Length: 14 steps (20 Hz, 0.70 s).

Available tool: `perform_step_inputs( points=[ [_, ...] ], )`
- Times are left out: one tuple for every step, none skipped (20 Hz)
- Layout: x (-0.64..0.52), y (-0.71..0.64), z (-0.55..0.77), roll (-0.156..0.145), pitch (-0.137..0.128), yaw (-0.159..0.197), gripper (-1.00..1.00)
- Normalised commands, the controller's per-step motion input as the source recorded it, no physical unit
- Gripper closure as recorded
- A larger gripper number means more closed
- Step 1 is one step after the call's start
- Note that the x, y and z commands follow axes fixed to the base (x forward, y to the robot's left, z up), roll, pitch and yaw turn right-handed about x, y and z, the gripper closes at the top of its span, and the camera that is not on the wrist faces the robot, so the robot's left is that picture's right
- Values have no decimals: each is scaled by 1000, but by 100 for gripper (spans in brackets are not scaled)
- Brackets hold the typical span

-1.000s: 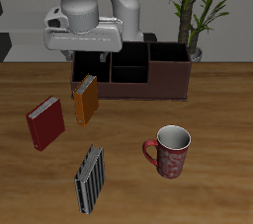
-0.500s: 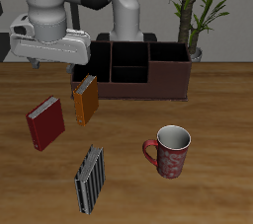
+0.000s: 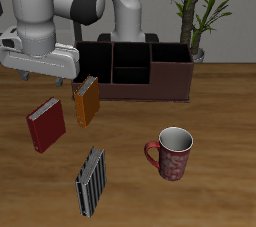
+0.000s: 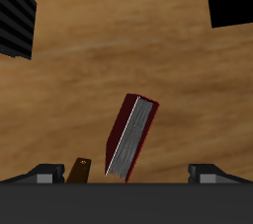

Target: Place the red book into the back desk caddy's left compartment

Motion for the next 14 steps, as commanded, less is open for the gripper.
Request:
perform_step_inputs(
  points=[
    [118, -66, -456, 6, 54, -65, -100],
    [76, -85, -379, -25, -51, -29, -100],
    [71, -59, -391, 26, -74, -13, -100],
    [9, 72, 5, 0, 0, 0, -100],
    [150, -103, -524, 12, 46, -38, -100],
    [147, -189, -463, -63, 6, -38, -100],
    [59, -131, -374, 4, -71, -38, -100],
    [38, 53, -251, 3, -1, 38, -100],
    [87, -177, -574, -40, 100, -58, -100],
    [18, -12, -440, 8, -14, -38, -100],
    [62, -39, -449, -16, 58, 51, -100],
    [44, -155, -549, -30, 69, -95, -100],
    [-8, -21, -397, 7, 36, -30, -100],
    [30, -131, -320, -38, 34, -36, -100]
  ],
)
